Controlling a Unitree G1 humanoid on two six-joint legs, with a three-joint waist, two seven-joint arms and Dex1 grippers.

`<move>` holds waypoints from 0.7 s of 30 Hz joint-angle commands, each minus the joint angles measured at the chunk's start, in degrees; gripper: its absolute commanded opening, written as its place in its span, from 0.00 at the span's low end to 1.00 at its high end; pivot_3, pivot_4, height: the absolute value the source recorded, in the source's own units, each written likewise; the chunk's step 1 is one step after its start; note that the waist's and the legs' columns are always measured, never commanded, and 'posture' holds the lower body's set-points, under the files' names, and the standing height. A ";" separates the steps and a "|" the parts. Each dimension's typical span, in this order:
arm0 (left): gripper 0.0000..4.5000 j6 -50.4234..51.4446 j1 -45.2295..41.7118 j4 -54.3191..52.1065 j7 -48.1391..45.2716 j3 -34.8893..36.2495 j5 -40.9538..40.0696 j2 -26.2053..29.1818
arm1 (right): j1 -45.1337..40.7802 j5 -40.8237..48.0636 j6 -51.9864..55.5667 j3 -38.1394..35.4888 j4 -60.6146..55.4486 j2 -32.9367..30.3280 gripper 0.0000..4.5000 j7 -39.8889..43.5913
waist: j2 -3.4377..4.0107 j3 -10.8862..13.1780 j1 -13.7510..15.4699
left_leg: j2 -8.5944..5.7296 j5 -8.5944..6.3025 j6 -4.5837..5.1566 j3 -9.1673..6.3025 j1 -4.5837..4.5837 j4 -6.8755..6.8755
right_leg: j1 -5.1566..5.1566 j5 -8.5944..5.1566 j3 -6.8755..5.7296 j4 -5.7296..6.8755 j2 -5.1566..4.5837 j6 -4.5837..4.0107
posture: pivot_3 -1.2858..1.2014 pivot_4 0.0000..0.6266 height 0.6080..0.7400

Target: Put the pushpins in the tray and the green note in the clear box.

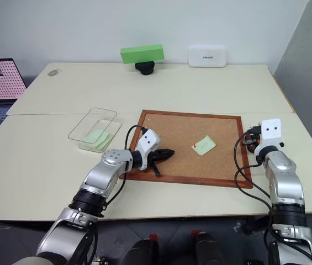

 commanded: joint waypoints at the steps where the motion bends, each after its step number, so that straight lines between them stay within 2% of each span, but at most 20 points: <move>1: 0.00 1.49 1.68 1.61 -0.25 -2.33 1.36 -0.19 | 0.20 -2.72 -3.08 0.58 0.09 -1.71 0.10 -0.71 | 0.00 0.00 0.00 | 0.00 0.00 0.00 0.00 0.00 0.00 | 0.00 0.00 0.00 0.00 0.00 0.00 | 0.52 0.24 1.00; 2: 0.00 1.50 1.61 1.71 -0.21 -2.24 1.34 -0.19 | 0.25 -2.58 -3.29 0.43 0.49 -1.66 0.12 -0.60 | 0.00 0.00 0.00 | 0.00 0.00 0.00 0.00 0.00 0.00 | 0.00 0.00 0.00 0.00 0.00 0.01 | 0.52 0.24 1.00; 6: 0.00 1.50 1.53 1.76 -0.28 -2.25 1.36 -0.07 | 0.51 -3.62 -4.94 0.61 2.28 -2.21 0.31 -0.74 | 0.01 0.00 0.00 | 0.00 0.00 0.00 0.00 0.00 0.01 | 0.00 -0.01 0.00 0.00 0.00 0.01 | 0.52 0.24 1.00; 14: 0.00 1.38 1.40 1.88 -0.34 -2.23 1.35 -0.07 | 0.24 -4.71 -6.65 0.36 3.94 -2.48 0.71 -0.93 | 0.01 0.00 0.00 | 0.00 0.00 0.00 0.00 0.00 0.00 | 0.00 -0.01 0.00 0.00 0.00 0.02 | 0.52 0.24 1.00; 19: 0.00 1.44 1.25 1.87 -0.43 -2.23 1.32 -0.06 | -1.13 1.56 -4.10 -3.58 3.44 0.44 0.95 -0.30 | 0.01 0.00 0.00 | 0.00 0.00 0.00 0.00 0.00 0.00 | 0.01 0.00 0.01 0.00 0.00 0.01 | 0.52 0.24 1.00; 21: 0.00 1.46 1.27 1.79 -0.41 -2.28 1.34 -0.09 | -1.46 3.74 -3.03 -4.66 2.68 1.44 0.99 0.20 | 0.01 0.00 0.00 | 0.00 0.00 0.00 0.00 0.00 0.00 | 0.01 0.00 0.00 0.01 0.00 0.00 | 0.52 0.24 1.00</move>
